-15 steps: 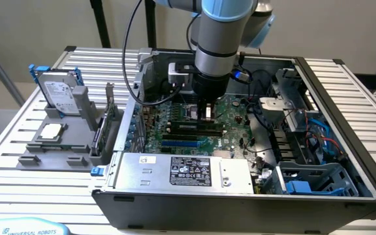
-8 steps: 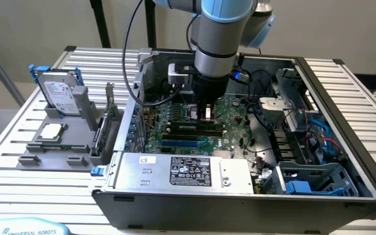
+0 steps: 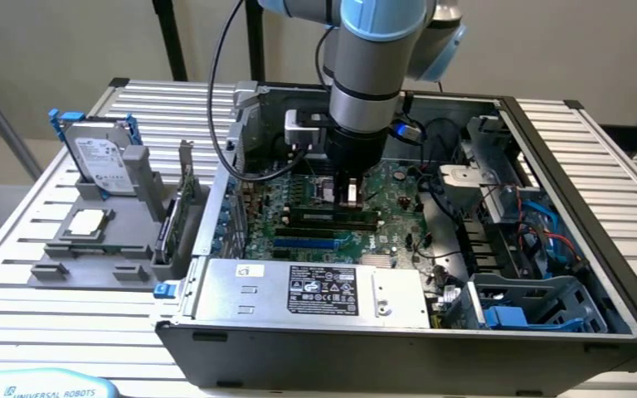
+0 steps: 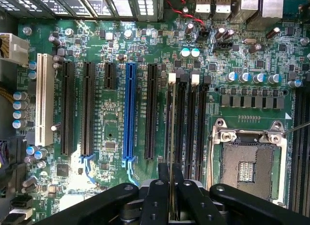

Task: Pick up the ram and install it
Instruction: 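Insert the ram into the slot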

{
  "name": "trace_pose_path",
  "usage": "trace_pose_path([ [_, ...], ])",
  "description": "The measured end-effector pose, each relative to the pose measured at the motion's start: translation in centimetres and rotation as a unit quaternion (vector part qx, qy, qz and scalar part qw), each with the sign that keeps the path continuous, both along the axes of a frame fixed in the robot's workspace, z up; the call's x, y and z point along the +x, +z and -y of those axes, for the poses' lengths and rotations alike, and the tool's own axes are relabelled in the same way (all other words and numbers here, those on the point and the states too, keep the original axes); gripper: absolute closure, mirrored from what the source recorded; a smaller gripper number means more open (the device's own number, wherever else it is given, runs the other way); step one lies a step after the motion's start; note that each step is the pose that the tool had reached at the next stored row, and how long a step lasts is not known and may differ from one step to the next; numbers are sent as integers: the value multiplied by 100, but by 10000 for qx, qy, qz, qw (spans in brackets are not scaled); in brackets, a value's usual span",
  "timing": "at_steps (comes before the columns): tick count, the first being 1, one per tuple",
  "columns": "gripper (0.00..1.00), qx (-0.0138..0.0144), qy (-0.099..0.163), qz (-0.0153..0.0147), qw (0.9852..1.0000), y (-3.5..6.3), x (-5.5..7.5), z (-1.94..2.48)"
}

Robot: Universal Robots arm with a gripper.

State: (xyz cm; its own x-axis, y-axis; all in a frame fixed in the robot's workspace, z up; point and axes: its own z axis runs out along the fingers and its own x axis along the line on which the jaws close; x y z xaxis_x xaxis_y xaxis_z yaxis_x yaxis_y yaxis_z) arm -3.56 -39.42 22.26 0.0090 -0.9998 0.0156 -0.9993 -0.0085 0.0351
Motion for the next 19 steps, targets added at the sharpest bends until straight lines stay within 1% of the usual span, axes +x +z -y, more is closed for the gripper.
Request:
trace_pose_path([
  [10, 86, -3, 0, 5, 10000, -22, -1, -1],
  [12, 85, -3, 0, 5, 10000, -22, -1, -1],
  [13, 78, -3, 0, 5, 10000, -22, -1, -1],
  [14, 78, -3, 0, 5, 10000, -19, -1, -1],
  [16, 78, 3, 0, 5, 10000, 14, -3, -1],
  [19, 78, 18, -1, 4, 10000, 113, -14, -1],
])
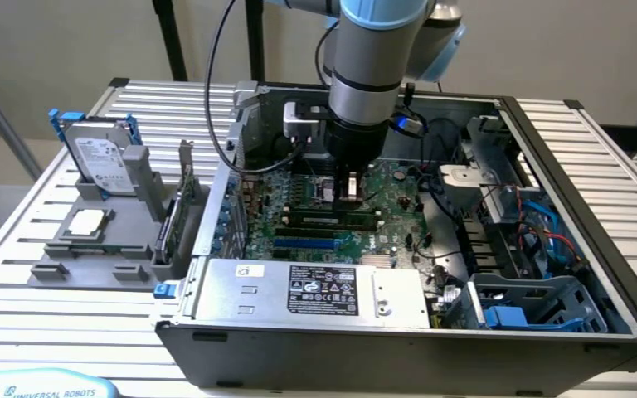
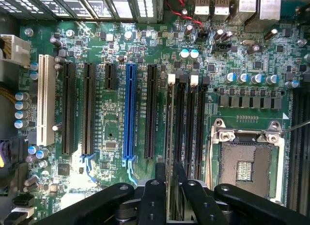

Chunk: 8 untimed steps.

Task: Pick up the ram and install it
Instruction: 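Insert the ram into the slot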

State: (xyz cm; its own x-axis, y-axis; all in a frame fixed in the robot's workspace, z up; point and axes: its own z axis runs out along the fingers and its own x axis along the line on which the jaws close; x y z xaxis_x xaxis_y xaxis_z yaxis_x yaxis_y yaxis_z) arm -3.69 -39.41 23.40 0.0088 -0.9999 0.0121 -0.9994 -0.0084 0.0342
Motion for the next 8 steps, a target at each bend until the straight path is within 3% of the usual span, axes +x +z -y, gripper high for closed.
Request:
trace_pose_path([
  [4, 78, 36, 1, 0, 10000, 106, -19, 0],
  [6, 87, 65, 2, 0, 10000, 119, -24, 0],
  [8, 89, 74, 1, 1, 10000, 120, -25, 0],
])
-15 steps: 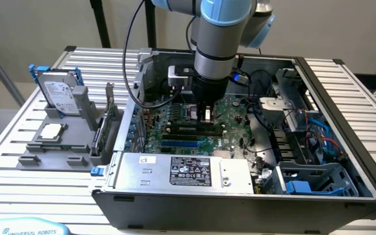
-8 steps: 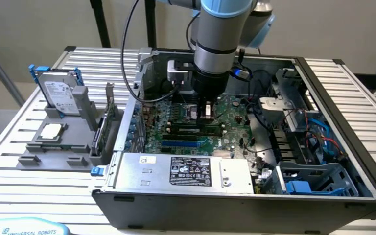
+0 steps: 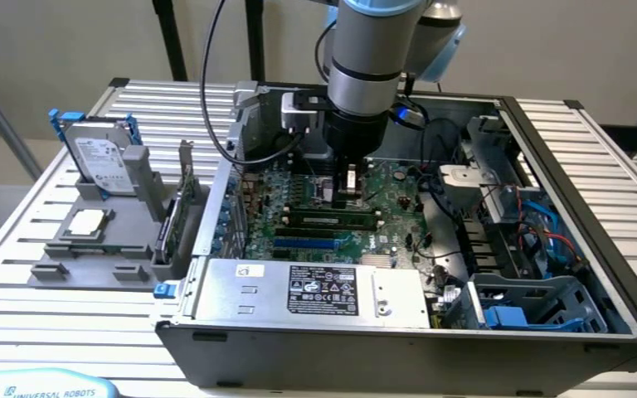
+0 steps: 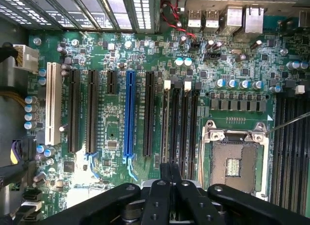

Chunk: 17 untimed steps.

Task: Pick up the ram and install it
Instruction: 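Insert the ram into the slot, then press down the ram until it locks into place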

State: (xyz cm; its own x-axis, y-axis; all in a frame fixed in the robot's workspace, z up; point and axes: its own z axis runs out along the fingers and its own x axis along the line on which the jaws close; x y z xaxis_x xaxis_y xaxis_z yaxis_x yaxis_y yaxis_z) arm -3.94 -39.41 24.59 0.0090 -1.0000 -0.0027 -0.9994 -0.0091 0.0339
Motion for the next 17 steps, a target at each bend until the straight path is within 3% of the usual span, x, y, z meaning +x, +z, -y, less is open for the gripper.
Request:
trace_pose_path([
  [13, 89, -2, 0, -1, 10000, 0, -4, 0],
  [17, 89, 0, 0, 11, 10000, -30, -19, 0],
])
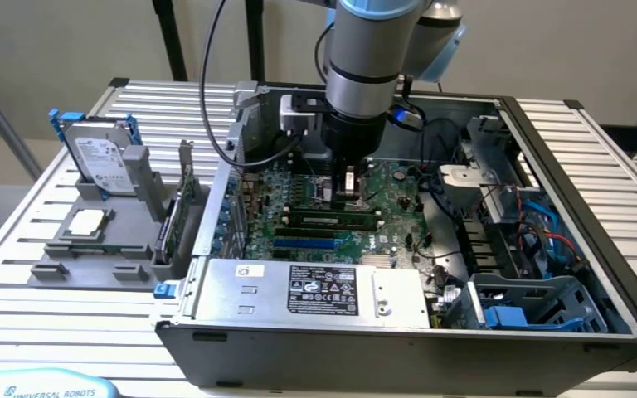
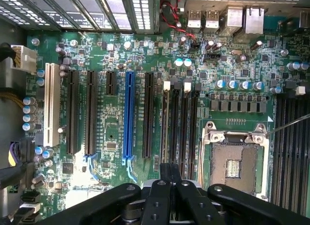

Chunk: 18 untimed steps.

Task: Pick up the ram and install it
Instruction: 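Press down the ram until it locks into place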

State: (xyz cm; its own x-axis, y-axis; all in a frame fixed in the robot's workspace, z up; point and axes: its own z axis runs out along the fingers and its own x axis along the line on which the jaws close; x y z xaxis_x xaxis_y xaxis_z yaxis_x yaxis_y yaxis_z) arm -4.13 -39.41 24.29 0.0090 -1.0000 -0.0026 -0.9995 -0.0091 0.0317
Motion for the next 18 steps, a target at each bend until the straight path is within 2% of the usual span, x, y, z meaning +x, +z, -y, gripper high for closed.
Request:
trace_pose_path([
  [14, 89, -6, 0, 15, 10000, -187, -18, 2],
  [17, 89, 1, 0, 17, 10000, -164, -19, 2],
  [18, 89, 14, -1, 19, 10000, -133, -19, -2],
])
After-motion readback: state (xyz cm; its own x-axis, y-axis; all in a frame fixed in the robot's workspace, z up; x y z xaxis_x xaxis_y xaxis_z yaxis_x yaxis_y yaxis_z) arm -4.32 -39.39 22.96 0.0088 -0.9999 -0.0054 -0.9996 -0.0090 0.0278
